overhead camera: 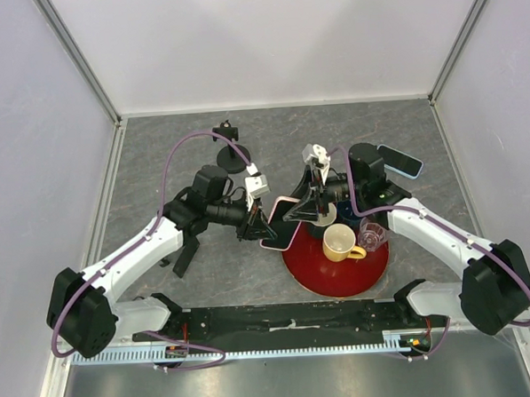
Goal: Place the phone on the phone stand
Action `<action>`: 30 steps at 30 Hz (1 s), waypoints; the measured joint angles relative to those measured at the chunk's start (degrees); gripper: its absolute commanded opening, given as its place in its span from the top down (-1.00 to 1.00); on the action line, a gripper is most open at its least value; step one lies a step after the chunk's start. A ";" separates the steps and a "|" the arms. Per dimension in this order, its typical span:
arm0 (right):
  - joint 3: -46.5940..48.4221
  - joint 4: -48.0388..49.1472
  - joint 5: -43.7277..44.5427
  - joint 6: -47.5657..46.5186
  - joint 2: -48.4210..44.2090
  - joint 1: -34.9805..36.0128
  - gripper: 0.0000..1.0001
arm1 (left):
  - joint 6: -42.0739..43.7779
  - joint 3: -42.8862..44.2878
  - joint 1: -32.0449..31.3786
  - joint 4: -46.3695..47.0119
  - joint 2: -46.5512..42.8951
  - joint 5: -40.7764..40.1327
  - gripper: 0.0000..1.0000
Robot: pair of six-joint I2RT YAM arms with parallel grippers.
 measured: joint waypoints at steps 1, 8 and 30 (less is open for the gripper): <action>0.07 -0.44 -0.50 -0.46 0.11 0.00 0.07 | 0.26 0.00 -0.11 -0.31 -0.04 -0.09 0.95; 0.26 -2.93 -2.95 -3.15 0.13 -0.02 0.95 | 2.32 0.13 -0.66 -1.90 -0.09 -0.22 0.95; -6.05 9.57 32.02 7.76 -1.97 0.28 1.00 | -14.29 1.86 13.84 9.03 -10.58 -33.22 -0.35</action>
